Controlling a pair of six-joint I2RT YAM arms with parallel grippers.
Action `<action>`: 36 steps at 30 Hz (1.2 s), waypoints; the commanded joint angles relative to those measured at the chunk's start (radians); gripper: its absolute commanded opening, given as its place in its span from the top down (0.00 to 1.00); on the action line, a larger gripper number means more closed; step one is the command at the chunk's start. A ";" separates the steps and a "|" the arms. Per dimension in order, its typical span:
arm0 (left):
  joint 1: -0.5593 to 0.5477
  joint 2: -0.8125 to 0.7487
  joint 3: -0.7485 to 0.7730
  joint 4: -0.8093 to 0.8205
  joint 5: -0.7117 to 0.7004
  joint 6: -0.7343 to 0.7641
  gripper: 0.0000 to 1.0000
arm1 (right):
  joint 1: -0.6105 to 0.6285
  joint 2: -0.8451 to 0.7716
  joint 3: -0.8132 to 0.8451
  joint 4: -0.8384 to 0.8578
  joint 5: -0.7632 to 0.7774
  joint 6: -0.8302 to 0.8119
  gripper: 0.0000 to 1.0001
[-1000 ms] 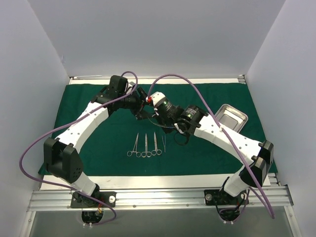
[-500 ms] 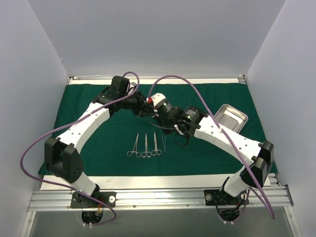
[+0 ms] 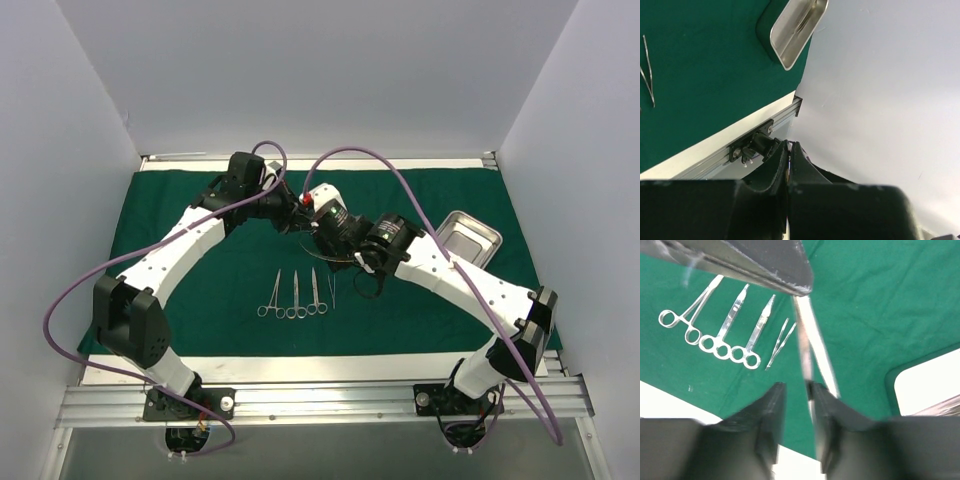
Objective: Open and lay out the surgical kit
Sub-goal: Place the medical item in the surgical kit.
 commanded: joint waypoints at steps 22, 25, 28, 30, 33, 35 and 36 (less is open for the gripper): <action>0.062 -0.125 -0.044 0.833 -0.030 0.441 0.98 | -0.594 -0.003 0.273 -0.088 -0.829 0.573 0.39; 0.053 -0.136 -0.058 0.865 0.069 0.575 0.98 | -0.634 -0.005 0.255 -0.021 -0.913 0.812 0.41; 0.013 -0.158 -0.055 0.791 0.142 0.789 0.98 | -0.626 -0.040 0.175 0.159 -0.953 1.080 0.41; -0.013 -0.176 -0.052 0.723 0.147 0.912 0.98 | -0.628 -0.074 0.141 0.232 -0.938 1.221 0.41; -0.068 -0.252 -0.072 0.606 0.074 1.152 0.98 | -0.617 -0.092 0.087 0.264 -0.932 1.335 0.41; -0.082 -0.271 -0.089 0.591 0.061 1.247 0.98 | -0.616 -0.097 0.080 0.251 -0.918 1.358 0.41; -0.085 -0.274 -0.089 0.579 0.054 1.270 0.98 | -0.614 -0.097 0.078 0.249 -0.918 1.368 0.41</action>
